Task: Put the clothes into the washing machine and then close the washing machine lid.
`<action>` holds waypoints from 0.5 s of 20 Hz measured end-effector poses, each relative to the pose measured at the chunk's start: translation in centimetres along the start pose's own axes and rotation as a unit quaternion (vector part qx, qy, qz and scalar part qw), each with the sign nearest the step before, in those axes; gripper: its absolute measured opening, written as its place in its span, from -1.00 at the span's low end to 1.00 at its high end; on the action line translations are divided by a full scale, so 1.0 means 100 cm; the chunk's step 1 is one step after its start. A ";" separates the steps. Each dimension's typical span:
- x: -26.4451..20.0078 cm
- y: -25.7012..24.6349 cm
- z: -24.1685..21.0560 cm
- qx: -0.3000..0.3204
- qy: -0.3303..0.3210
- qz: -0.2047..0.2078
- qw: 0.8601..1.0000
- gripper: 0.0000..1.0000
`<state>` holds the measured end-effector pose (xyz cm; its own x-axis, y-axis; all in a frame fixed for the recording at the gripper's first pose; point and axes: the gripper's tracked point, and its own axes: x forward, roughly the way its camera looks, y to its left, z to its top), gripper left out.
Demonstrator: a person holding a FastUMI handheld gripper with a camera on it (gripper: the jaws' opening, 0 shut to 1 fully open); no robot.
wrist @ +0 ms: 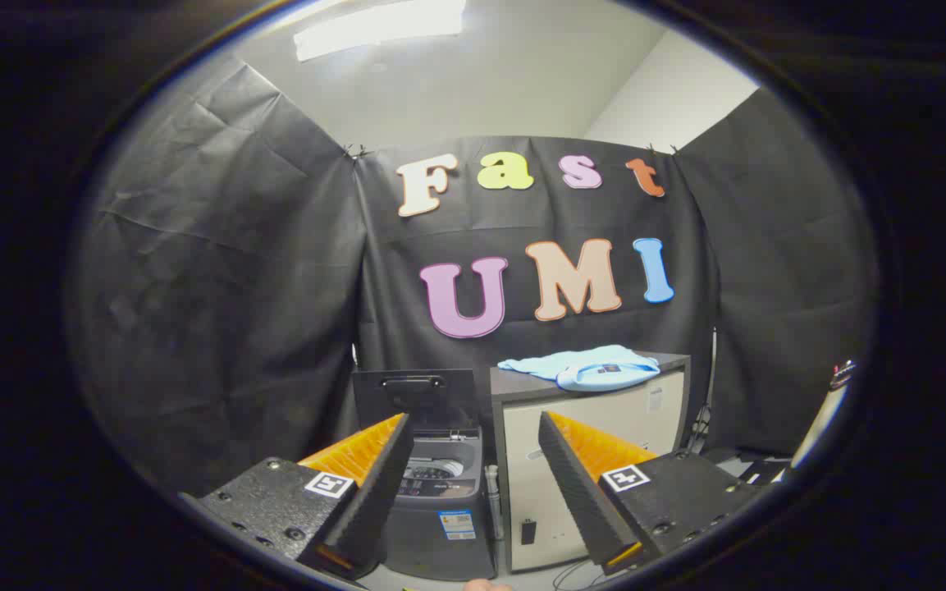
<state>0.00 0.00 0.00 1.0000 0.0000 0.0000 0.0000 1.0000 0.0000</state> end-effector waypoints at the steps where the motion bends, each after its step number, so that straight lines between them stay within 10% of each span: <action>1: 0.001 -0.002 0.003 0.003 -0.002 -0.003 1.000 0.89; 10: -0.002 -0.013 0.003 0.002 -0.006 -0.014 1.000 0.89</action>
<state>-0.18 -1.34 0.30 0.9995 -0.0288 0.0110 0.0288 0.9996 0.0045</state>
